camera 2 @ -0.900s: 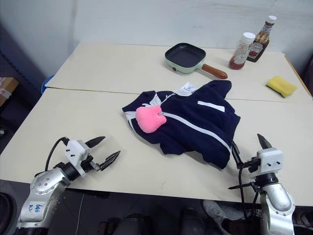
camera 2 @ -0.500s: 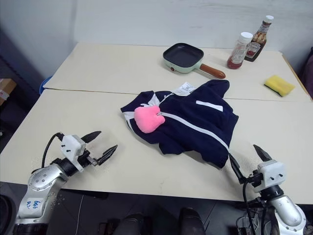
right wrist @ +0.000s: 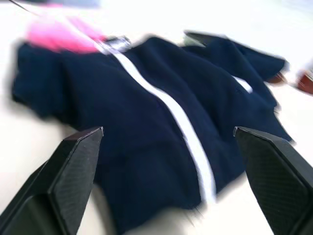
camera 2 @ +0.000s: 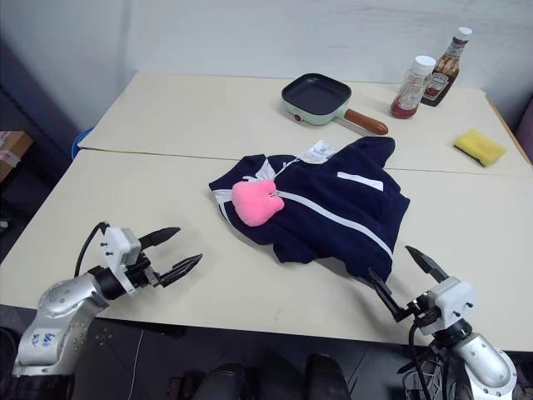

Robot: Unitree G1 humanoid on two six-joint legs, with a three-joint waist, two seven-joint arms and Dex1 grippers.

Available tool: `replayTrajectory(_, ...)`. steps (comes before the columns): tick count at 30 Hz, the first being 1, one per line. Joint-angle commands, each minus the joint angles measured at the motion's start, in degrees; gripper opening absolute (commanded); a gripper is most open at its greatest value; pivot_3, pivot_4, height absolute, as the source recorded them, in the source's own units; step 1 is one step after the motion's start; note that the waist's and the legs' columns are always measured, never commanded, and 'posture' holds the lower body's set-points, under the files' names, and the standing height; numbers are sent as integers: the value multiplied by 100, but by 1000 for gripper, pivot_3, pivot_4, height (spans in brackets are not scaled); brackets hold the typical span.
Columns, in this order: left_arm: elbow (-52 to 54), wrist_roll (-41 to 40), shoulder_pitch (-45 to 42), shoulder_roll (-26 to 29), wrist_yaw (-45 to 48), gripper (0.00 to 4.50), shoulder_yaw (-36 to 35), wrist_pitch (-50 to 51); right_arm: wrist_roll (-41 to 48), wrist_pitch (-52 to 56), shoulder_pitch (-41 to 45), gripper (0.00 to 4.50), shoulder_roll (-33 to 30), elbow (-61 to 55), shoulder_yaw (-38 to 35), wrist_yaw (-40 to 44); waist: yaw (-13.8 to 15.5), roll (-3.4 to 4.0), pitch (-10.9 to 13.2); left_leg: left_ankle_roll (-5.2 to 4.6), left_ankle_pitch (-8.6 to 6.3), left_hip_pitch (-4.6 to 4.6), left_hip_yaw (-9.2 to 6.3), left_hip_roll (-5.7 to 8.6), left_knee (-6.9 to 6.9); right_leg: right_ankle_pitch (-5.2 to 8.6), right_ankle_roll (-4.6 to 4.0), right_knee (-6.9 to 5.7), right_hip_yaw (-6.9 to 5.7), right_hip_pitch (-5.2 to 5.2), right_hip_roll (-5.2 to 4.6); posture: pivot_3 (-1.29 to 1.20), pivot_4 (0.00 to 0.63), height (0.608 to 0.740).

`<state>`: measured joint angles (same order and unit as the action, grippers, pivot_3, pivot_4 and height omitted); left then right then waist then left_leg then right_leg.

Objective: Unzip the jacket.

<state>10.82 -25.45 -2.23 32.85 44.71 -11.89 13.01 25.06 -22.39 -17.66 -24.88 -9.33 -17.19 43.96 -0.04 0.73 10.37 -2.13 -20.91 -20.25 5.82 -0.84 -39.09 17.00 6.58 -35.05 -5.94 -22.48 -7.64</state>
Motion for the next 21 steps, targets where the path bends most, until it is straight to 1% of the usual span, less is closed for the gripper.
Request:
replayTrajectory(1, 154, -446, -708, 164, 243, 4500, 181, 639, 358, -45, 51, 4463, 47, -777, 139, 66, 7, -2, -1, 0, 1, -1, -5, 0, -2, 0, 0, -3, -3, 1, 0, 0, 150, 740)
replayTrajectory(3, -143, -414, -1261, 116, 366, 4500, 422, 809, 352, 49, 121, 4463, 39, -935, 206, 21, 2, -3, -1, 1, 1, 1, -6, 3, -3, 0, 0, -4, -3, 3, 1, 0, 150, 740)
replayTrajectory(6, -815, -92, -2155, -77, 435, 4500, 892, 886, 288, 119, 161, 4463, 0, -962, 295, 69, 27, -5, -2, 0, 1, 0, -9, 12, -4, 0, 0, -8, -16, 3, 19, 0, 150, 740)
replayTrajectory(9, -2045, 472, -3213, -490, 329, 4500, 1377, 629, 294, 210, 156, 4463, -13, -953, 326, 71, 74, -11, 1, -6, 5, 0, -2, 22, -5, 0, 1, -10, -36, 2, 33, 0, 150, 740)
replayTrajectory(12, -2872, 828, -3773, -805, 377, 4500, 1584, 134, 284, 244, 102, 4463, 2, -992, 320, 70, 98, -21, 4, -12, 8, -3, 11, 26, -10, -5, 9, -6, -41, 1, 40, 0, 150, 740)
replayTrajectory(13, -2968, 894, -3829, -854, 550, 4187, 1718, 97, 273, 225, 36, 4500, 21, -1021, 303, 62, 82, -22, 5, -12, 8, -3, 16, 24, -10, -5, 10, -3, -38, -1, 42, 0, 150, 740)
replayTrajectory(14, -3027, 935, -3855, -883, 681, 4092, 1805, 80, 267, 212, -10, 4500, 35, -1040, 290, 54, 75, -22, 5, -11, 7, -4, 18, 22, -9, -5, 10, -4, -36, -4, 45, 0, 150, 740)
replayTrajectory(15, -3036, 952, -3823, -907, 814, 3887, 1909, 150, 258, 184, -72, 4500, 58, -1061, 264, 32, 71, -22, 5, -10, 7, -4, 18, 18, -8, -5, 10, -3, -37, -5, 49, 0, 150, 740)
replayTrajectory(17, -3103, 1026, -3780, -960, 872, 3316, 1981, 141, 259, 144, -161, 4500, 88, -1085, 233, 3, 82, -23, 5, -9, 7, -6, 17, 14, -8, -5, 10, -3, -38, -7, 53, 0, 150, 740)
replayTrajectory(19, -3190, 1074, -3738, -1024, 780, 2625, 1902, -30, 262, 104, -211, 4500, 107, -1088, 224, -10, 93, -24, 6, -10, 7, -5, 18, 14, -11, -4, 10, -3, -36, -5, 53, 0, 150, 740)
replayTrajectory(21, -3192, 931, -3661, -1088, 662, 2020, 1671, 2, 249, 67, -218, 4500, 128, -1077, 245, -13, 96, -24, 6, -12, 8, -5, 19, 14, -17, -5, 11, -5, -31, -3, 51, 0, 150, 740)
